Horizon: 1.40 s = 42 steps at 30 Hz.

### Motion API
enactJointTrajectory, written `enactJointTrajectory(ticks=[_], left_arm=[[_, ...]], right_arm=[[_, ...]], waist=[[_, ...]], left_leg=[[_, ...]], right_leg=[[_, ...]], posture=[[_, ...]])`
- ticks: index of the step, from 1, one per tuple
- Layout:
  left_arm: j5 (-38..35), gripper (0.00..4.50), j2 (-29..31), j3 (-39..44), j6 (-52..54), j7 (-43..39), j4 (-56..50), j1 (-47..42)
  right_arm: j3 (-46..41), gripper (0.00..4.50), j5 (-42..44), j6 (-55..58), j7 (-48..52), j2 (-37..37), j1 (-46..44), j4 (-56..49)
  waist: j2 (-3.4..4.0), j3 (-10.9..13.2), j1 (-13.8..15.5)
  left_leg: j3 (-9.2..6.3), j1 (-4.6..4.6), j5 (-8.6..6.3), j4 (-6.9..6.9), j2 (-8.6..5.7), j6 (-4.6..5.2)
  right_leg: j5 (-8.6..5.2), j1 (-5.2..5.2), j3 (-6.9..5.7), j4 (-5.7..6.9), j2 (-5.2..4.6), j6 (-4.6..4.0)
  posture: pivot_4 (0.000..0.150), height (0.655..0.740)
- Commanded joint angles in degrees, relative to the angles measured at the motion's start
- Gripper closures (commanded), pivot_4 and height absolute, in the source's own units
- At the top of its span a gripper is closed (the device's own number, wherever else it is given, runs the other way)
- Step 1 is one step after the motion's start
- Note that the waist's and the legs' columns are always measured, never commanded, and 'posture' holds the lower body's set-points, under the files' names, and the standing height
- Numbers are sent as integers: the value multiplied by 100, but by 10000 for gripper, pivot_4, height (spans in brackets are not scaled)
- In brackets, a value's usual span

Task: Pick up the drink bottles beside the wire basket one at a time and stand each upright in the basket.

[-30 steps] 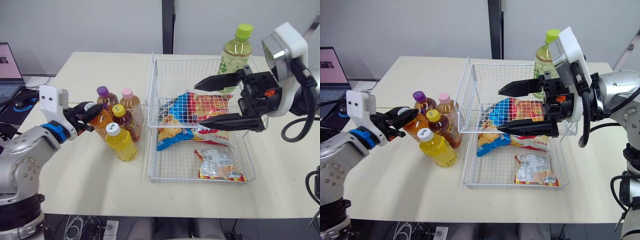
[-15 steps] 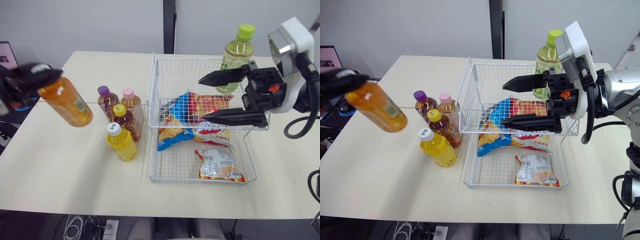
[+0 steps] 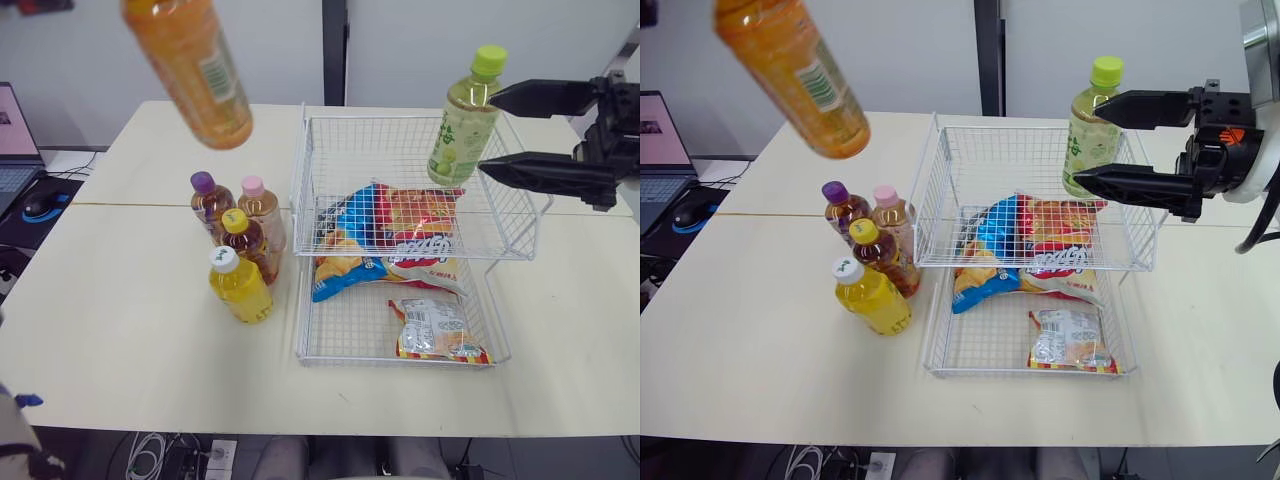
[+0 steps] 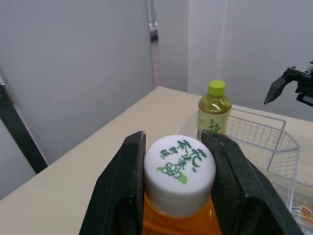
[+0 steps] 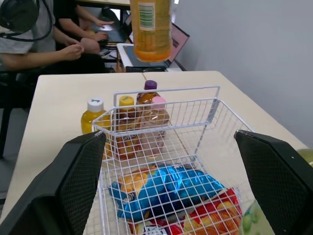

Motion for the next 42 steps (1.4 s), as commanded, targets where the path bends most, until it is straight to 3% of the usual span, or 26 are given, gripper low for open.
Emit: enactJointTrajectory(ticks=[1,6,10,19,29,42], left_arm=[[433,31291,-389,-68,-337,-441,564,-759],[1045,31291,-1306,-301,-943,-750,1195,-998],[1430,31291,-2261,-268,-1670,-583,1579,-789],[2066,31291,-3568,-44,-2894,-96,2698,-519],[2497,31291,-4289,136,-3528,-15,3447,-471],[2785,31291,-4560,347,-3617,-55,3782,-627]], right_arm=[[-345,0,173,45,-207,-118,111,-292],[-516,0,243,34,-421,-142,356,-479],[-553,0,333,13,-591,-142,424,-572],[-715,0,465,51,-767,-322,579,-641],[-978,0,407,31,-898,-686,972,-699],[-1106,0,256,-81,-1125,-757,1045,-630]], waist=[[1,1,-22],[3,2,-63],[2,3,-42],[1,4,-44],[0,4,4],[0,4,22]], left_leg=[[3,-1,0,-1,1,0],[-1,0,0,0,2,0],[-5,-2,0,7,-2,0],[-2,-19,0,5,-5,0],[2,-43,1,18,-13,0],[1,-44,2,71,-18,4]], right_leg=[[0,0,3,-3,0,0],[-2,-2,11,-1,-3,3],[-1,0,9,3,-9,3],[-1,-22,14,2,-16,4],[-1,-40,7,13,-22,5],[-2,-43,8,74,-23,7]], posture=[[1500,7400],[1500,7400],[1500,7400],[1500,7400],[1500,7400],[1500,7400]])
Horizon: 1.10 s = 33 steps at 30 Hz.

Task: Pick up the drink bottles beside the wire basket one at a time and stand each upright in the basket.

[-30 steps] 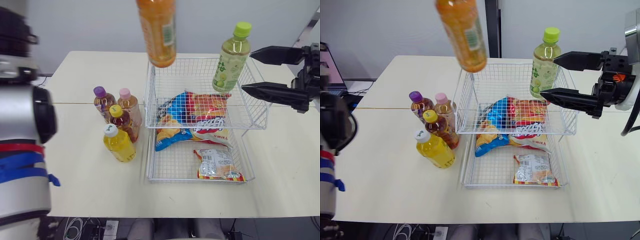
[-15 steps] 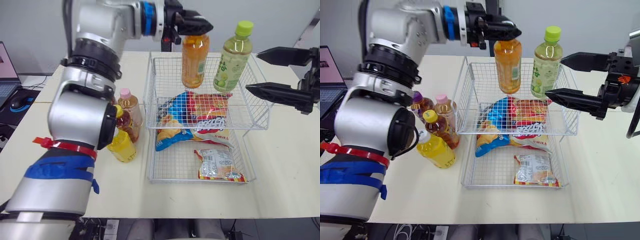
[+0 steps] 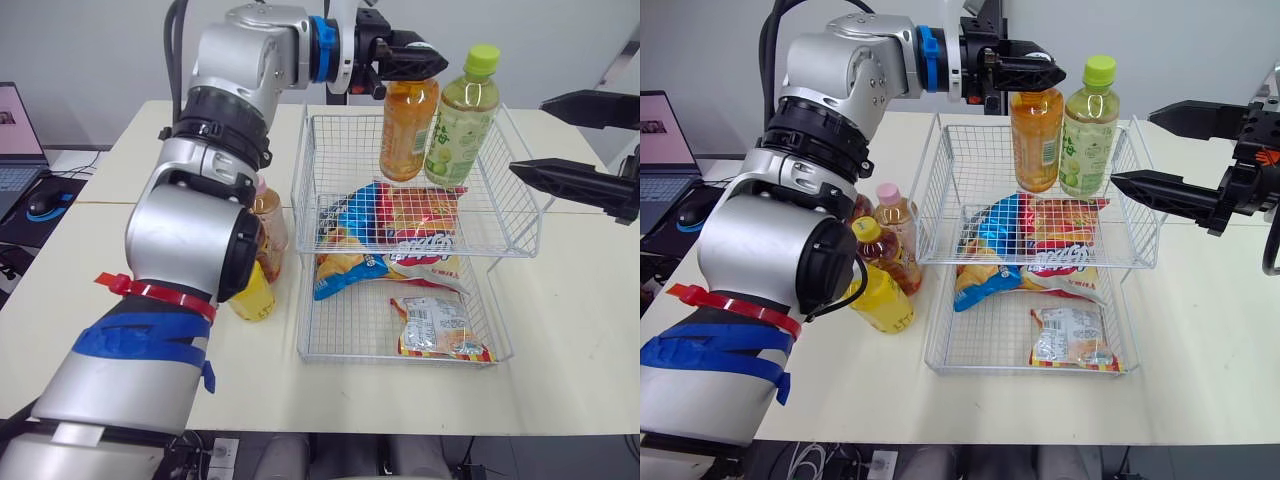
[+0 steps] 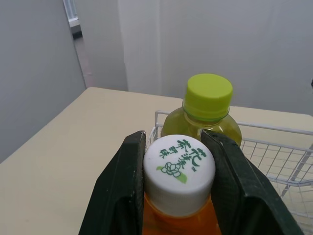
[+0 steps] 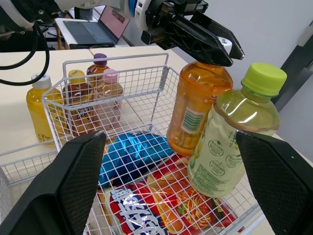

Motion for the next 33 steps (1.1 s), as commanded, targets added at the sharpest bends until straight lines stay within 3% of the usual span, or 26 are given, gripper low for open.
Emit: enactJointTrajectory(ticks=[1,2,12,19,25,33], left_arm=[[18,31291,-44,195,-48,-20,34,-256],[31,31291,-47,202,-65,-14,62,-276],[135,387,52,344,-234,-119,187,-492],[103,387,477,409,-46,-418,-244,-486],[32,387,1074,461,346,-585,-1216,-232],[-247,387,2059,1063,1402,223,-2921,556]], right_arm=[[-211,0,20,-144,-96,-67,-126,-12],[-206,0,27,-142,-111,-63,-135,-14],[-198,0,36,-156,-233,-57,-139,-38],[-305,0,8,-190,-342,-33,-13,-107],[-303,0,-16,-255,-355,-59,-30,-54],[-299,0,-268,-543,-80,-116,120,-34]], waist=[[0,0,-2],[0,0,-2],[0,0,-4],[0,0,-14],[0,0,-20],[1,0,-26]], left_leg=[[-1,0,0,3,0,0],[-1,0,0,6,0,0],[-1,-3,0,12,0,0],[-3,-3,0,11,0,0],[-9,-4,0,12,2,0],[-18,-4,0,16,3,0]], right_leg=[[0,0,0,2,0,0],[0,0,0,4,0,0],[0,0,-1,7,0,0],[0,-1,0,8,0,0],[0,-4,3,8,0,0],[0,-9,9,13,2,0]], posture=[[1500,7400],[1500,7400],[1500,7400],[1500,7400],[1500,7400],[1500,7400]])
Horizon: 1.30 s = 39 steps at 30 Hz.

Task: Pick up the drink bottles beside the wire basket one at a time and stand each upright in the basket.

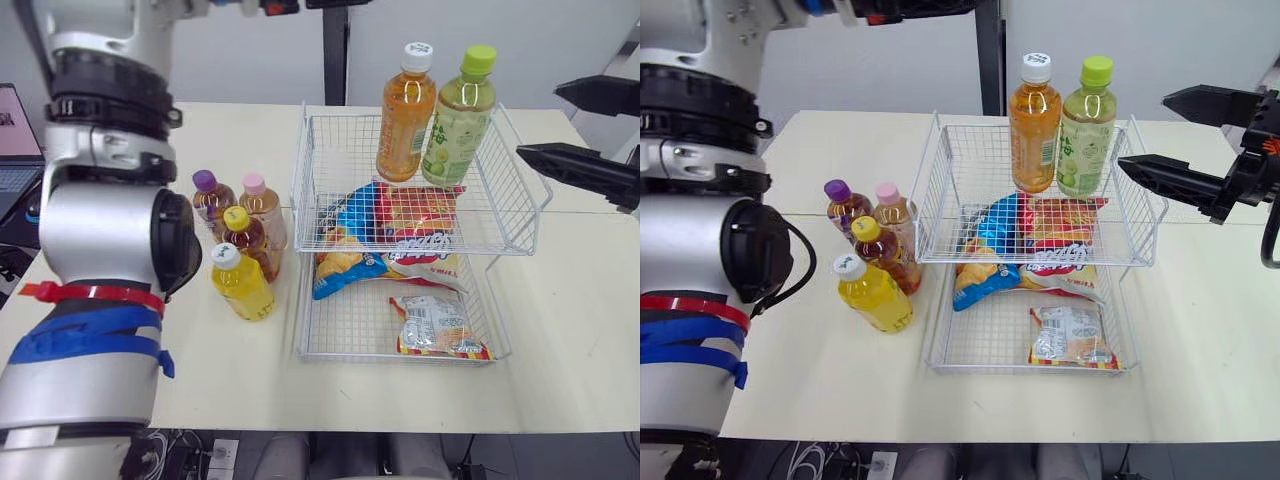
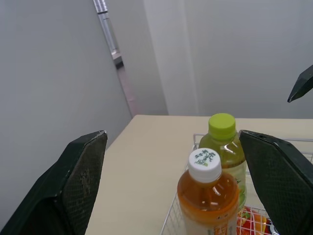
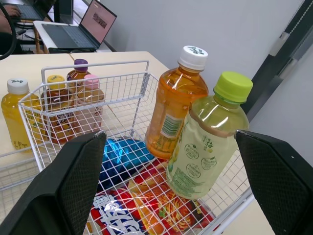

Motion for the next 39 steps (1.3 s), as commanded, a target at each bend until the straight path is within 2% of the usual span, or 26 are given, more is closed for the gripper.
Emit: enactJointTrajectory(ticks=[1,6,10,12,19,24,30,39], left_arm=[[-260,387,597,533,546,423,-948,303],[-509,387,1360,1067,1034,815,-2453,1722],[-578,387,1829,1831,1139,1368,-3450,3150],[-711,387,2032,2221,1117,1368,-3867,3880],[-994,387,2508,3596,1542,1512,-4295,5988],[-1146,387,2425,4196,1399,1540,-4392,7134],[-1903,387,1894,4104,1709,1785,-4953,7435],[-1719,387,1059,2794,1429,3157,-5315,6770]], right_arm=[[-192,0,-117,-314,263,-102,65,-72],[64,0,-75,-660,772,-50,-31,-76],[690,0,20,-647,1157,-12,-453,89],[1063,0,-31,-712,1341,144,-755,148],[2076,0,-114,-479,1389,987,-1712,330],[2481,0,-235,-322,1184,1587,-2123,409],[2649,0,-333,-171,1159,1922,-2234,372],[2593,0,-337,-36,1141,1991,-2236,272]], waist=[[1,0,-37],[5,-4,-95],[6,-4,-123],[6,-4,-126],[4,-6,-105],[2,-7,-48],[-3,-10,101],[-5,-11,82]], left_leg=[[2,0,0,0,1,0],[13,0,1,-1,6,-1],[24,5,1,3,9,-1],[32,8,0,3,11,-1],[37,9,0,2,13,0],[32,8,0,1,15,-1],[26,8,-1,3,7,0],[34,8,-1,3,6,0]], right_leg=[[0,-5,4,3,2,0],[0,-18,23,15,6,-1],[1,-22,47,25,10,-1],[1,-27,61,29,11,-2],[1,-33,70,29,11,-2],[2,-33,77,29,-8,-3],[5,-29,76,21,-19,2],[13,-31,73,19,-16,4]], posture=[[1500,7400],[1500,7400],[1500,7400],[1500,7400],[1500,7400],[1500,7400],[1500,7400],[1500,7400]])
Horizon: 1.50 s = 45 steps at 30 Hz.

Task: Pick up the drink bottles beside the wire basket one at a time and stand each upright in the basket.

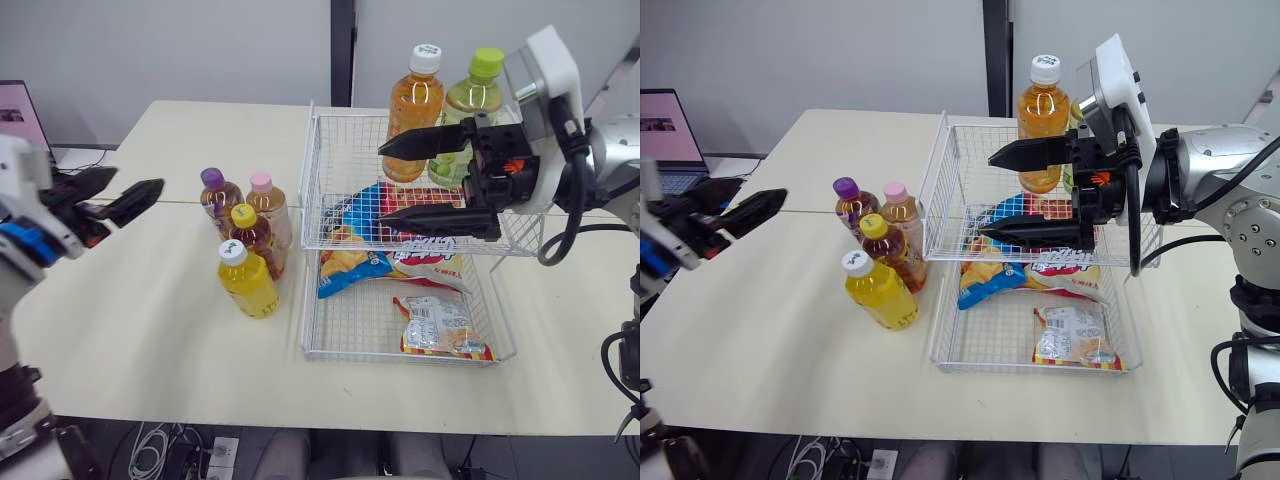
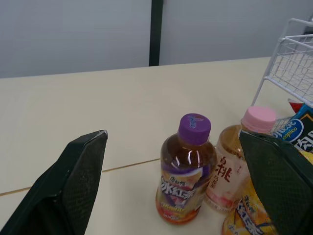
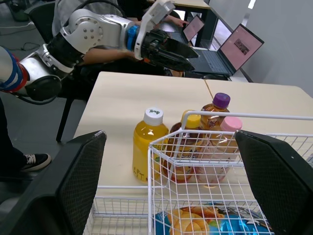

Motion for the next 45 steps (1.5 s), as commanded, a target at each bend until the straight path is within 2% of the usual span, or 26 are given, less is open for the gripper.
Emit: enactJointTrajectory(ticks=[1,5,11,27,30,35,38,45], left_arm=[[118,387,-189,-362,-208,508,-248,-231],[408,387,-438,-741,-473,990,-65,-414],[587,387,-616,-1006,-728,1297,332,-598],[853,387,-614,-1609,-1302,1042,1499,-1210],[915,6372,-595,-1697,-1423,944,1737,-1318],[911,22806,-596,-1748,-1521,794,1878,-1375],[922,30613,-597,-1735,-1544,771,1890,-1340],[784,31159,-456,-1441,-1416,788,1564,-1120]], right_arm=[[-217,0,7,13,-35,-39,-155,-125],[-242,0,43,57,-54,-54,-140,-165],[-308,0,80,118,-77,-65,-106,-221],[-418,0,219,276,-184,-2,-88,-321],[-446,0,281,298,-209,-4,-76,-350],[-470,0,353,313,-261,-15,-77,-372],[-492,0,372,331,-287,-10,-82,-379],[-515,0,364,316,-353,-11,-110,-363]], waist=[[0,0,-28],[0,0,-74],[0,0,-62],[0,0,-69],[0,0,-64],[0,0,-65],[0,0,-65],[0,0,-74]], left_leg=[[2,0,0,-1,-1,0],[3,1,0,-1,0,0],[3,1,0,-1,1,1],[1,0,0,-1,-3,1],[1,0,0,-1,-3,1],[1,0,0,-1,-3,1],[1,0,0,-1,-3,1],[1,0,0,-2,-3,1]], right_leg=[[0,0,1,0,0,0],[0,-2,0,0,3,0],[1,-3,0,1,7,-2],[2,-3,-1,-2,7,0],[2,-3,-2,-2,7,0],[2,-3,-2,-3,7,0],[2,-3,-1,-3,6,0],[2,-3,0,-4,6,0]], posture=[[1500,7400],[1500,7400],[1500,7400],[1500,7400],[1500,7400],[1500,7400],[1500,7400],[1500,7400]])
